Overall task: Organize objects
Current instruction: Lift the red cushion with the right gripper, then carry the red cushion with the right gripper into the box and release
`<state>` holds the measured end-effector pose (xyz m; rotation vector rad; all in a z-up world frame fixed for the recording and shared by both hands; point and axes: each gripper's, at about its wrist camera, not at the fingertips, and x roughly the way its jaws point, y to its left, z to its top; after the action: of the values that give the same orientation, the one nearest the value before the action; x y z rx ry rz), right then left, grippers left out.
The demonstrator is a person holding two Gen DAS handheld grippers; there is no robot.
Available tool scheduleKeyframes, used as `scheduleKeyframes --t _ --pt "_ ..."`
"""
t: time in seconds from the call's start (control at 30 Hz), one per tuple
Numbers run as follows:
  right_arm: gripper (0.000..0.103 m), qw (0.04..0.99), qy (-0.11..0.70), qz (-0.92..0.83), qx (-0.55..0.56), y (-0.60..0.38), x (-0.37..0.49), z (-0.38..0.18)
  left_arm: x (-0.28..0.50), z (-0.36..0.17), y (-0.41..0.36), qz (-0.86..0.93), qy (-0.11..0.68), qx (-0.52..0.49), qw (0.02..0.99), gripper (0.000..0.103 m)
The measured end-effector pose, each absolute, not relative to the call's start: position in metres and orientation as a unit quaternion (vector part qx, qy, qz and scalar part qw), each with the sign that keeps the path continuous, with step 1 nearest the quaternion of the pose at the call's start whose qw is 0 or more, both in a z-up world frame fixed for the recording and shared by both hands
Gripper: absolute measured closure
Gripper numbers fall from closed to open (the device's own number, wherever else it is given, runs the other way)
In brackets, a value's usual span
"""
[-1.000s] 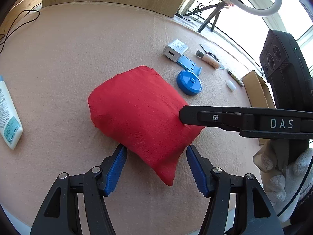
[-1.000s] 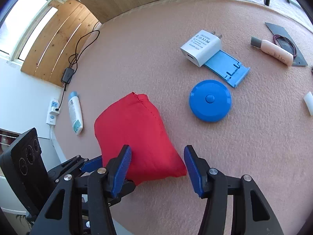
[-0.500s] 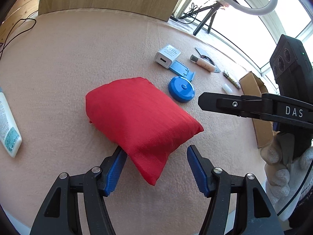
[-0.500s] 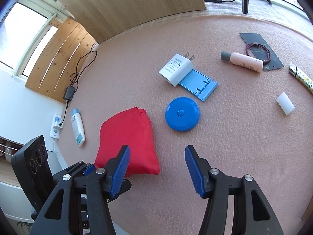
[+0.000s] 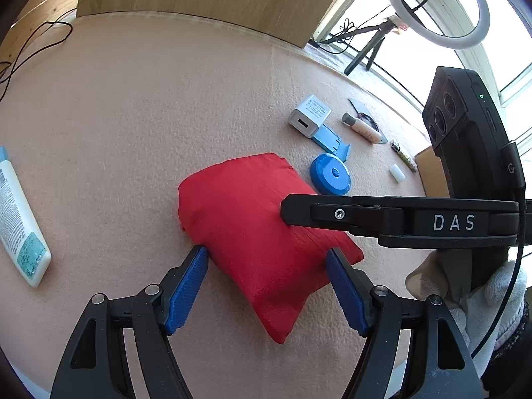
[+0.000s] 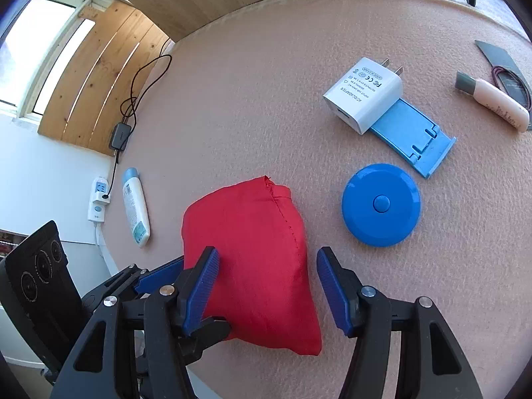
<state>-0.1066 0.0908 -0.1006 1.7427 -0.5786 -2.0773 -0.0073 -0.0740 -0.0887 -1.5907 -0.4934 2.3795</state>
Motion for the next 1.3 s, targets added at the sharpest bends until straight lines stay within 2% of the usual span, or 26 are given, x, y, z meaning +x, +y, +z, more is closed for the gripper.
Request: scheduleKeyframes --t 0.23,0.6,0.93,1.3 --pt "0.046 0.186 -0.188 -0.742 0.616 0.083 -0.104 -0.098 -0.013 -0.105 -0.079 0.794 -0.208 -0.557 0.124 0.026" --pt "0.046 0.166 -0.192 -0.764 0.593 0.114 -0.082 -0.079 -0.014 -0.089 -0.042 0.799 -0.191 -0.55 0.15 0.029" --pt "0.046 0.111 -0.235 -0.793 0.55 0.204 -0.03 -0.042 -0.028 -0.047 0.055 0.813 -0.144 -0.522 0.211 0.031" --pt "0.046 0.022 -0.278 -0.822 0.497 0.328 0.025 -0.007 -0.046 -0.015 0.206 0.807 -0.095 -0.497 0.304 0.031"
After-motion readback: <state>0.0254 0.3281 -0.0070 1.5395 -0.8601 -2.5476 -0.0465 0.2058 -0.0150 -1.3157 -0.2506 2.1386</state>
